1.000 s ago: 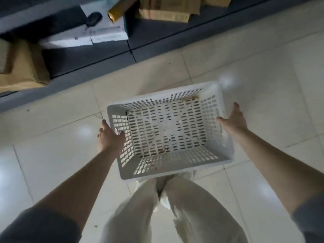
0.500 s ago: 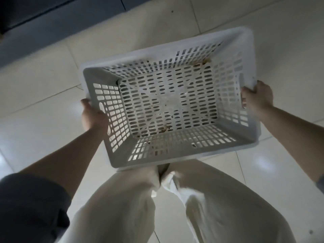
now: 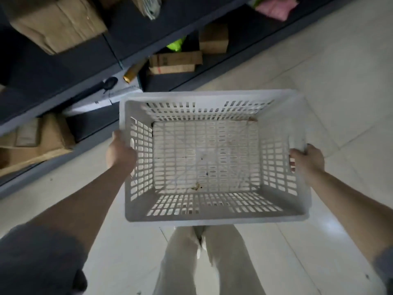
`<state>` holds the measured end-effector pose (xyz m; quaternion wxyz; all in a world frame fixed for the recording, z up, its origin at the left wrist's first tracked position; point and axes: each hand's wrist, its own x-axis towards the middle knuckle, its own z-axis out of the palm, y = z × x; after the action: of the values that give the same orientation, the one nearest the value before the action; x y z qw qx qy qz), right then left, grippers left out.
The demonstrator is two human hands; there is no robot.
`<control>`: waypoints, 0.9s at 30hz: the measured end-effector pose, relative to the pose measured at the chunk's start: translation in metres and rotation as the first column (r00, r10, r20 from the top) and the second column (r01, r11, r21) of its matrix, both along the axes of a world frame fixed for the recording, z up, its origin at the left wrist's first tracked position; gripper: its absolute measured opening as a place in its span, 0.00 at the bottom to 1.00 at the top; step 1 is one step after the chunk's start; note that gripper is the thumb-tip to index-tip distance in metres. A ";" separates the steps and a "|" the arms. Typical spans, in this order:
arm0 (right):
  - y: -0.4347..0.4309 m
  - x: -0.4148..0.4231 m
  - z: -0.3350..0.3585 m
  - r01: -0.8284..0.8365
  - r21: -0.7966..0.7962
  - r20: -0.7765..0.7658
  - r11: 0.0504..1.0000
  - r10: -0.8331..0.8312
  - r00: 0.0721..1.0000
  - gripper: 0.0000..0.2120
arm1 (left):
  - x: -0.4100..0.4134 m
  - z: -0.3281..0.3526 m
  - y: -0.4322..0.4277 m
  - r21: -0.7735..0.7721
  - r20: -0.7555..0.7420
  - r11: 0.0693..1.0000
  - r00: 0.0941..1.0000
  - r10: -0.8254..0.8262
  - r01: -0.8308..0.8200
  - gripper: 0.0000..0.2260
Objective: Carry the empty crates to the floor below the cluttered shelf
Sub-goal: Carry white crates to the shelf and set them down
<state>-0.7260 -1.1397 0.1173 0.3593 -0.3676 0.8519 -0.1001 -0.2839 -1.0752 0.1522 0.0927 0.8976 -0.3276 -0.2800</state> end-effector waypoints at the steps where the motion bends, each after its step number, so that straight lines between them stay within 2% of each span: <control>1: 0.003 -0.001 0.039 0.026 -0.025 0.014 0.999 -0.026 1.000 0.06 | -0.005 0.035 -0.008 -0.001 -0.003 0.999 0.999 -0.041 0.041 0.19; 6: 0.018 -0.030 0.191 0.101 -0.128 0.075 0.987 -0.092 0.993 0.02 | -0.027 0.184 -0.042 -0.071 0.025 0.972 0.975 -0.222 0.223 0.19; 11: 0.060 -0.075 0.301 0.097 -0.311 -0.039 0.945 -0.115 0.993 0.06 | -0.057 0.301 -0.074 -0.153 0.085 0.889 0.902 -0.423 0.431 0.21; 16: 0.165 -0.085 0.399 0.285 -0.437 -0.099 0.853 -0.361 0.927 0.04 | -0.119 0.390 -0.081 -0.306 0.104 0.693 0.746 -0.657 0.653 0.19; 22: 0.339 -0.095 0.477 0.528 -0.514 -0.163 0.676 -0.681 0.713 0.04 | -0.221 0.479 -0.039 -0.443 0.132 0.406 0.506 -0.852 0.799 0.19; 27: 0.503 -0.100 0.518 0.608 -0.554 -0.228 0.568 -0.807 0.545 0.06 | -0.315 0.521 0.055 -0.507 0.187 0.181 0.312 -0.931 0.843 0.13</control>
<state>-0.8262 -0.6368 0.6349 -0.0130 -0.0598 0.9431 -0.3268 -0.5989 -1.0200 0.6729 0.1771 0.4475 -0.8391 -0.2535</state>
